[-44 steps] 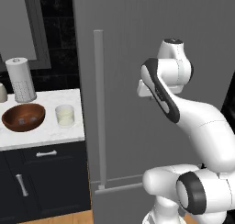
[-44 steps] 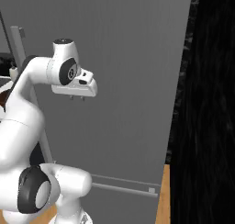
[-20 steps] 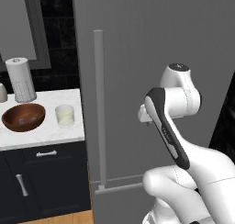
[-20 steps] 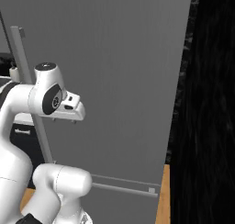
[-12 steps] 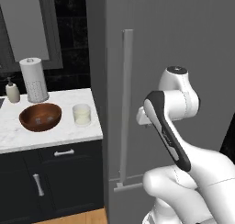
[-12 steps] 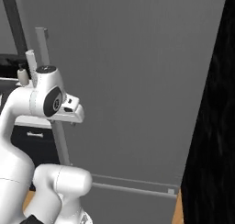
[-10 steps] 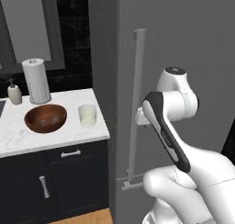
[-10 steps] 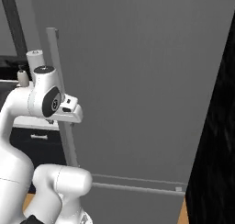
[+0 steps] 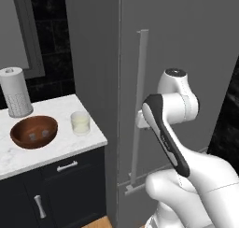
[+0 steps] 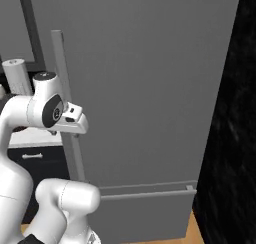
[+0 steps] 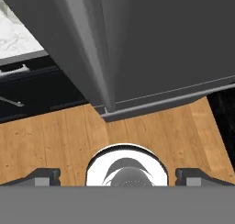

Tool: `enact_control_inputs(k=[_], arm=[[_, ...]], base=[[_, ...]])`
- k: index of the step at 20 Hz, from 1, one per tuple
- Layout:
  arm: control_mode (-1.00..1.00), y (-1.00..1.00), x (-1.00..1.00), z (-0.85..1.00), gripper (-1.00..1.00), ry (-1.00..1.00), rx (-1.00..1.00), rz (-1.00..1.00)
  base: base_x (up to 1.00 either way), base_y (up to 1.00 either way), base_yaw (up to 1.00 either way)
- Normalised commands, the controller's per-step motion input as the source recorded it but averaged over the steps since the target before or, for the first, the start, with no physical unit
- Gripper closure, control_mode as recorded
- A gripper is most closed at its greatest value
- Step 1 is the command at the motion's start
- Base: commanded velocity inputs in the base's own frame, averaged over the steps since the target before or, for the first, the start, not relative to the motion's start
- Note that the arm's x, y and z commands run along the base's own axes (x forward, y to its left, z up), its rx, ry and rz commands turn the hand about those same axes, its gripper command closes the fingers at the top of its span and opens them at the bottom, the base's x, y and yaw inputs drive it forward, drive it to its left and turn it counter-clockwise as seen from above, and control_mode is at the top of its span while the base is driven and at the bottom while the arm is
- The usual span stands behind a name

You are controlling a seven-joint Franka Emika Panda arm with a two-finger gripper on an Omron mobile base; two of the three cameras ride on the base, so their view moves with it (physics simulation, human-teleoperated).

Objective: Grab a lemon wedge from the fridge and one ice cube from the ice bowl, and put them in the glass of lemonade.

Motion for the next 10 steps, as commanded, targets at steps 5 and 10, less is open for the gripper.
enact_control_inputs(k=[5,10], arm=[[1.0,0.0,0.0,0.0,-1.0,0.0,0.0,0.0],[1.0,0.0,0.0,0.0,-1.0,0.0,0.0,0.0]], base=[[-0.19,-0.11,-0.13],[-0.48,-0.03,0.0]])
